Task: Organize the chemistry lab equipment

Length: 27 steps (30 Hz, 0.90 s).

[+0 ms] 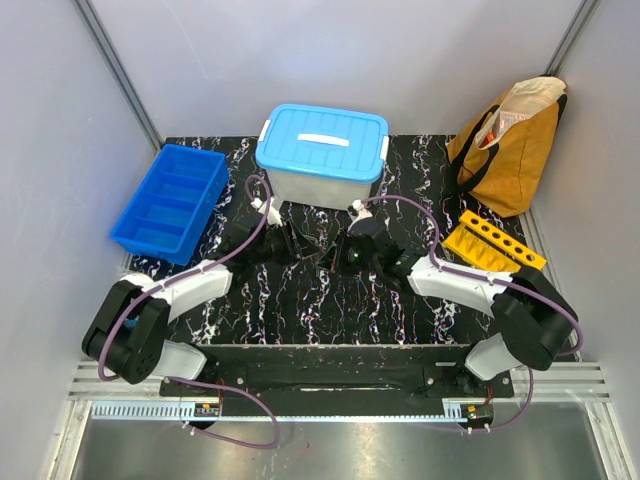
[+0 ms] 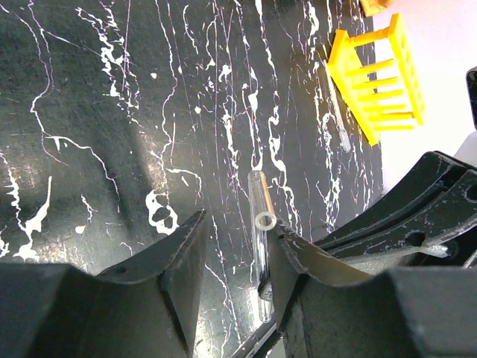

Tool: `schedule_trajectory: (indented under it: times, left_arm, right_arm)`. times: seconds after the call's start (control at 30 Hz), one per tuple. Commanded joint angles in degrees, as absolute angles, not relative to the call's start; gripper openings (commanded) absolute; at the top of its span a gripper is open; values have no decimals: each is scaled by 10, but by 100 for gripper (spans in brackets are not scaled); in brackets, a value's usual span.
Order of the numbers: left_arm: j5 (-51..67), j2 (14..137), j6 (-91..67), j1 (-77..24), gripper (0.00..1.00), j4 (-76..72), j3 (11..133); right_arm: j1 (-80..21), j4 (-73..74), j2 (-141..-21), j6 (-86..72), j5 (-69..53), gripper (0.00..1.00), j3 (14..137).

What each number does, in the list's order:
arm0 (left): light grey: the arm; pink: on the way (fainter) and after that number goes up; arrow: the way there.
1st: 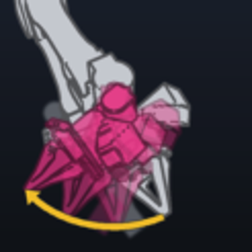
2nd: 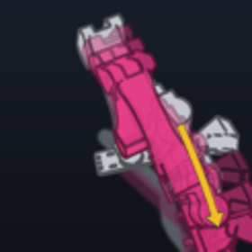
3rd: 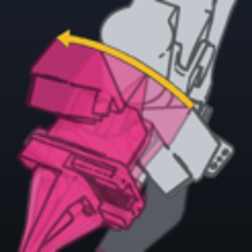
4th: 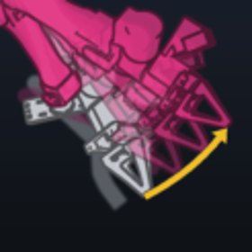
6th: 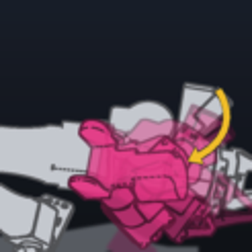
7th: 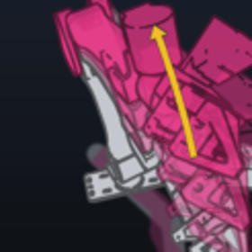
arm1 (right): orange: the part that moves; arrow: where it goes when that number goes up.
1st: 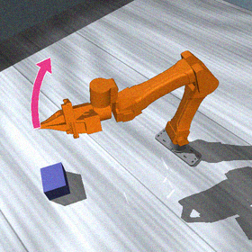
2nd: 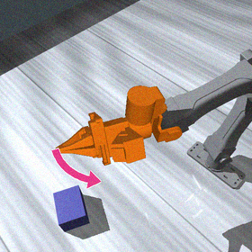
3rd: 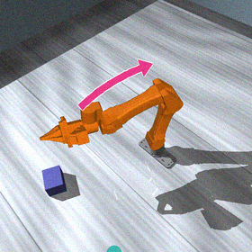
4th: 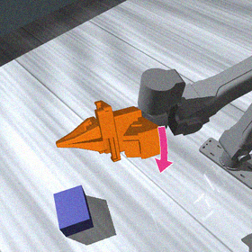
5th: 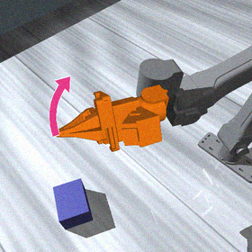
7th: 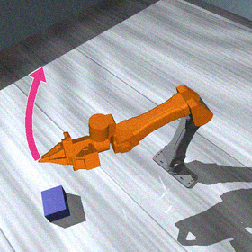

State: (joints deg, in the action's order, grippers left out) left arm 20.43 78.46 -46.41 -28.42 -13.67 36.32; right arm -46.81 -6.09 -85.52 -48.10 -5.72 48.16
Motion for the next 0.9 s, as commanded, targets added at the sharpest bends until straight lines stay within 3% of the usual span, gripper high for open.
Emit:
schedule_trajectory:
  times: [0.0,0.27,0.43,0.57,0.7,0.77,0.87]
  left_arm:
    - [218,794,-462,-288,38,-179,386]
    - [218,791,-467,-287,13,-154,396]
    - [221,794,-467,-287,6,-127,419]
    - [193,787,-449,-278,3,-59,458]
    - [179,773,-425,-230,0,15,504]
    - [178,762,-416,-183,0,43,525]
    - [158,754,-385,-95,1,108,571]
  right_arm:
    - [-476,-89,-861,-485,-67,1,493]
    - [-476,-87,-866,-487,-64,6,493]
    - [-476,-83,-856,-482,-55,14,490]
    - [-476,-71,-831,-479,-51,36,483]
    - [-476,-40,-779,-462,-20,66,474]
    - [-476,-26,-753,-451,-7,99,469]
    - [-476,-4,-723,-432,12,100,468]
